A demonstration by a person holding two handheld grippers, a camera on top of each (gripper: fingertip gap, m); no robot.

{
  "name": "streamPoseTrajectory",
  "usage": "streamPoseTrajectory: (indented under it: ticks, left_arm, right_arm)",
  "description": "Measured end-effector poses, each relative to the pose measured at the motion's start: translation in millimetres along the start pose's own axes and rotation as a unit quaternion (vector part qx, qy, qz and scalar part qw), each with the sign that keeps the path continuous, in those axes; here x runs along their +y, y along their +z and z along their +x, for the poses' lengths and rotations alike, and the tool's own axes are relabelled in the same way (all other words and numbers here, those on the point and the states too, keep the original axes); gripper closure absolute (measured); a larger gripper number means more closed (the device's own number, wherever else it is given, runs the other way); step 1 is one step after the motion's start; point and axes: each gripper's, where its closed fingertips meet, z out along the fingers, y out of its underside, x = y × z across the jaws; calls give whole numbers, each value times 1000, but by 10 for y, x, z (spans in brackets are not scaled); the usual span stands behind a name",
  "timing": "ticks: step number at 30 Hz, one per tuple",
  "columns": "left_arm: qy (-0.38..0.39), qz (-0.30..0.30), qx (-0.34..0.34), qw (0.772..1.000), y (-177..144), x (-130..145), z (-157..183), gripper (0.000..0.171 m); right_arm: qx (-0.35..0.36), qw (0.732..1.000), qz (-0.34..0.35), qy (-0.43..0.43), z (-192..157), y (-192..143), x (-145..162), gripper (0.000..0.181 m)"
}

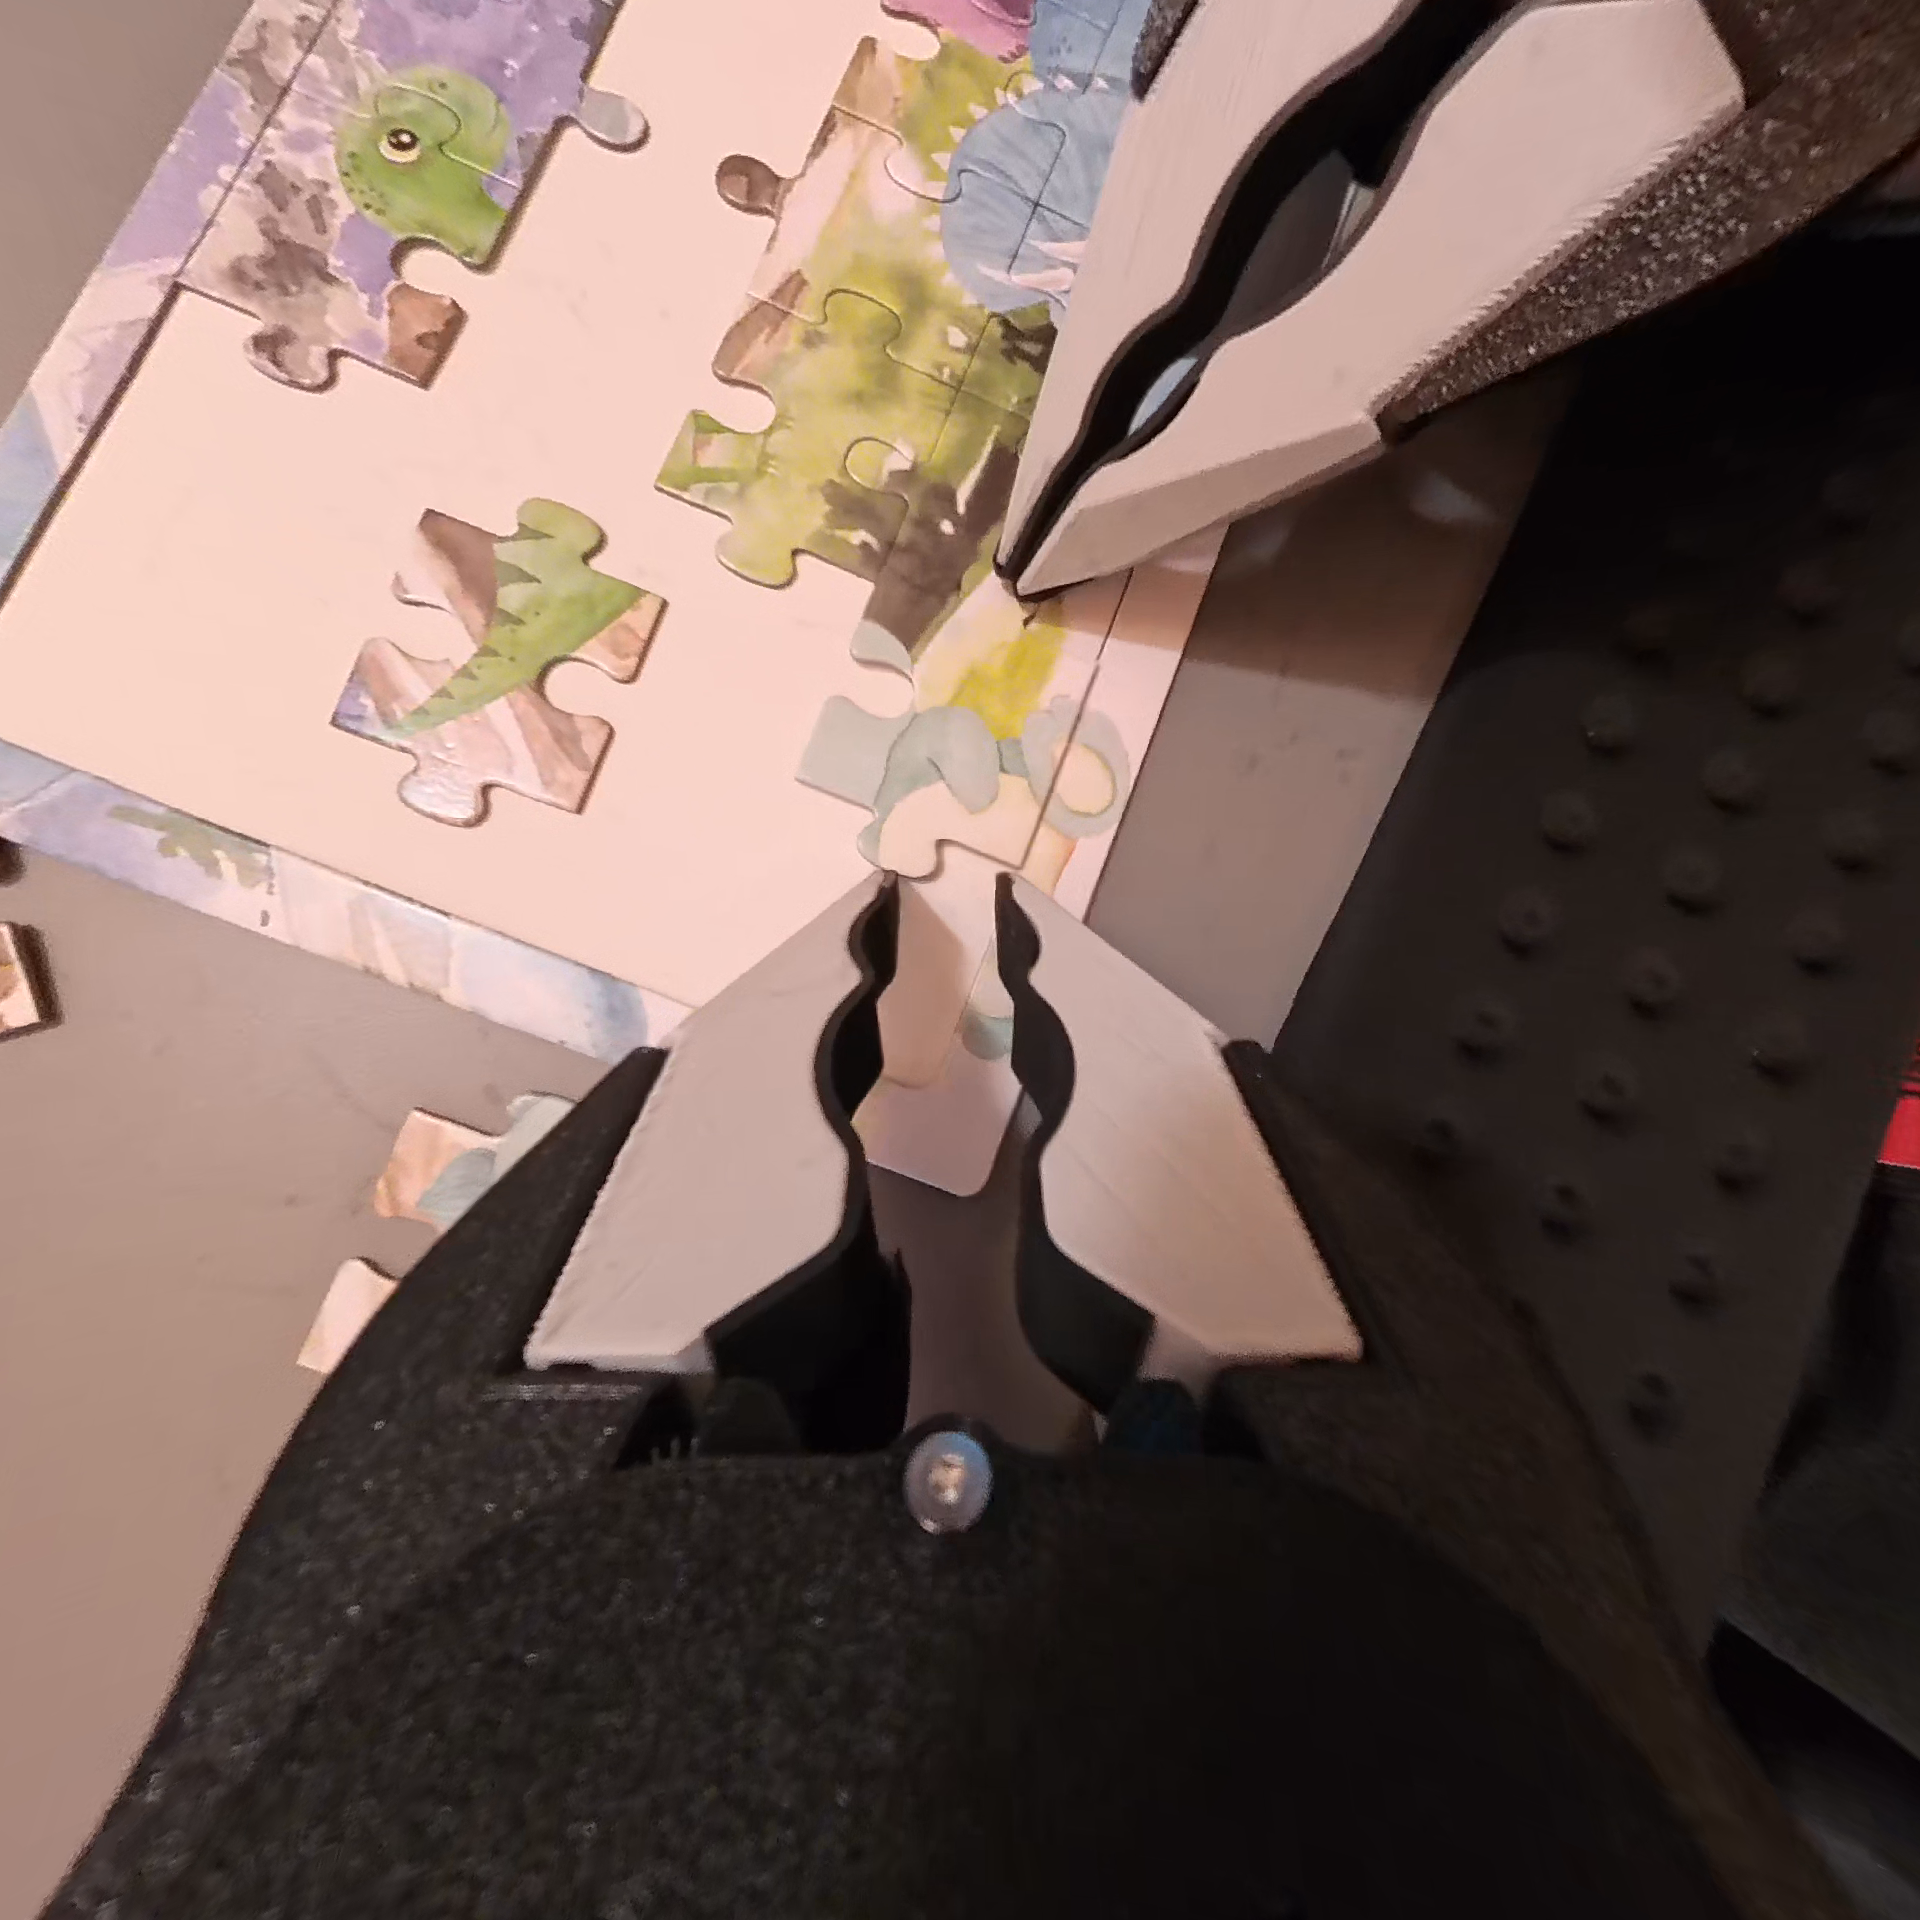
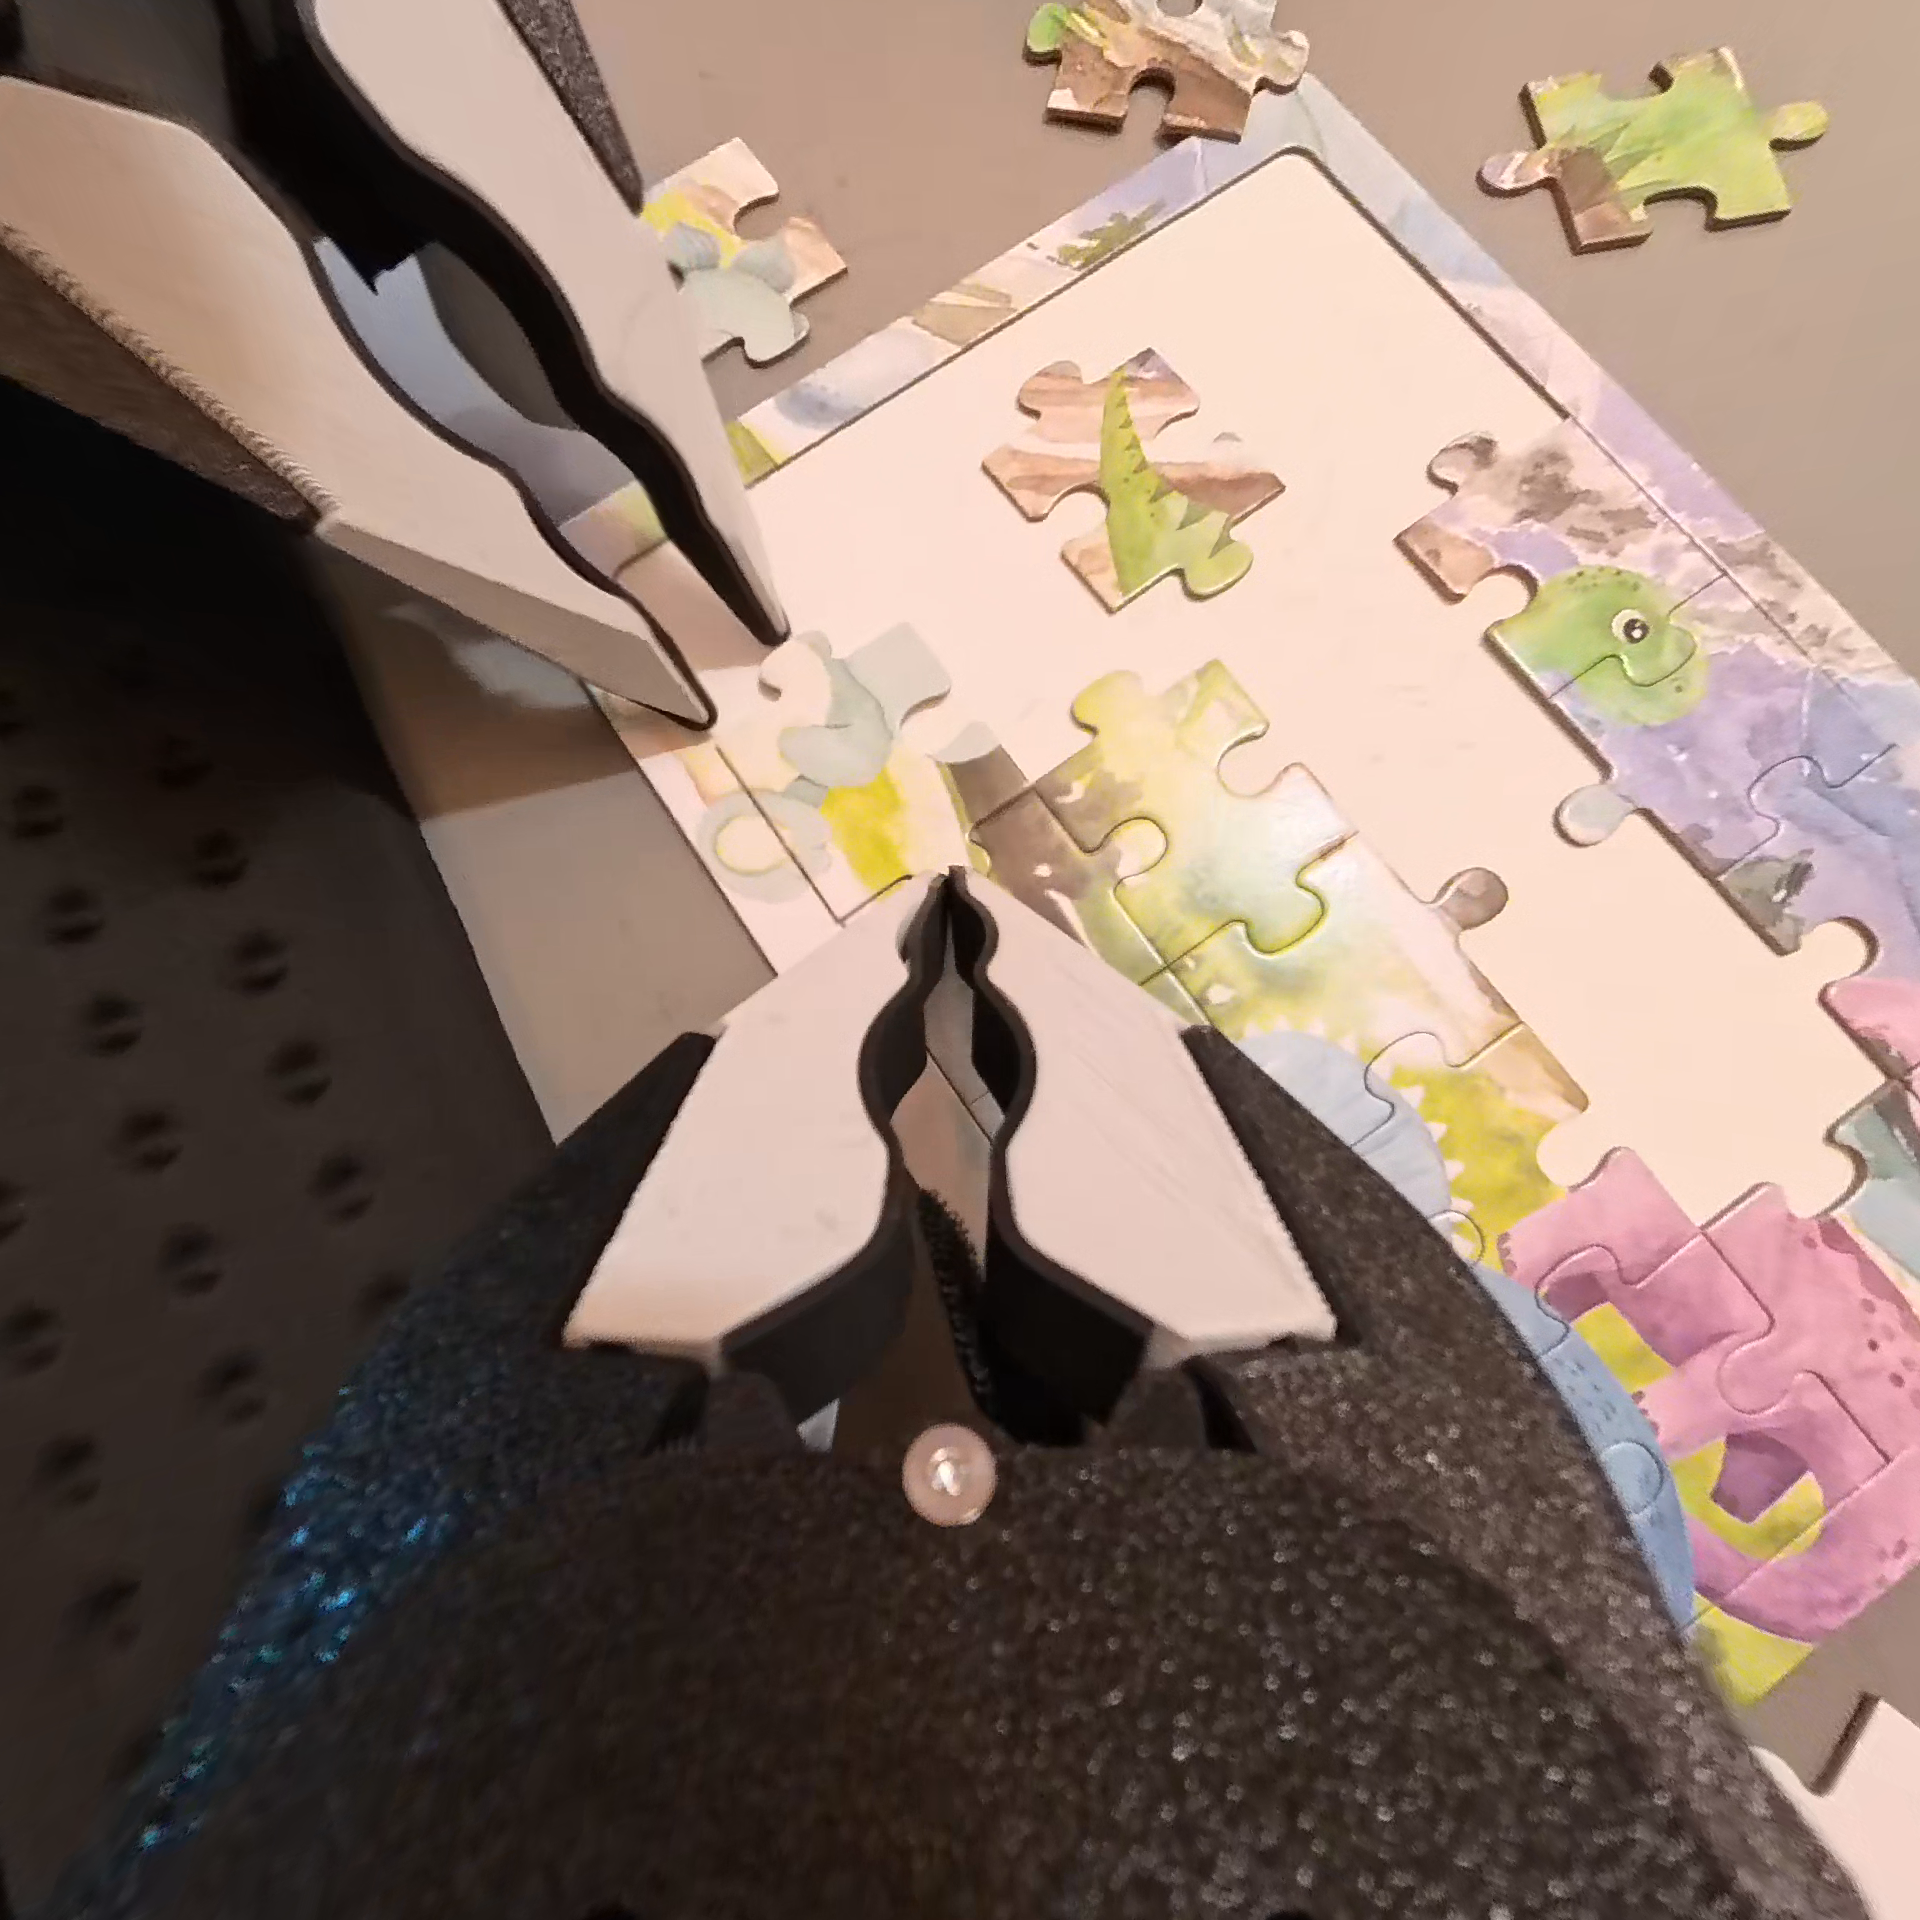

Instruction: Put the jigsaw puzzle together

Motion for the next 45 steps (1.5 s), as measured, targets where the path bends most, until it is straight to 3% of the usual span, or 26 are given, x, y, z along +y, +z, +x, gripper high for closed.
streamPoseTrajectory:
  ticks: [5, 7, 10, 14, 22, 26, 29, 31, 35, 40, 45]
  left_arm:
    - [11, 1, -21, 1000, -89, -21, -58, 154]
    - [-1, 33, -24, 999, -164, -145, -92, 171]
    - [-13, 56, 6, 998, -96, -298, 37, 171]
    - [29, 4, -7, 1000, 131, -138, 106, 171]
    - [-2, 31, 5, 1000, 63, -245, 107, 171]
    - [3, 6, -4, 1000, 115, -137, 69, 171]
    - [-66, 60, -24, 996, -165, -167, -192, 171]
    - [-121, 89, -45, 988, -474, -41, -472, 152]
    - [-107, 46, -118, 986, -750, 451, -804, 117]
    - [-106, 43, -130, 985, -614, 578, -795, 109]
    - [-102, 71, -135, 983, -511, 507, -842, 104]
  right_arm:
    - [-2, 1000, -1, 1, -4, 8, -2, 181]
    - [-4, 1000, 0, 4, -4, 7, 1, 181]
    - [-3, 1000, 0, 6, -4, 11, -1, 181]
    - [4, 1000, -6, 6, -8, 28, 13, 181]
    - [-7, 1000, -1, 18, -8, 30, 14, 181]
    - [-12, 1000, 2, 23, -8, 31, 14, 181]
    - [-13, 1000, 14, 24, 0, 8, -5, 181]
    - [-27, 997, 69, 33, -14, -115, -147, 181]
    - [-21, 985, 145, 95, 191, -315, -312, 173]
    - [1, 988, 125, 94, 252, -267, -240, 172]
    - [1, 992, 108, 62, 169, -208, -210, 172]
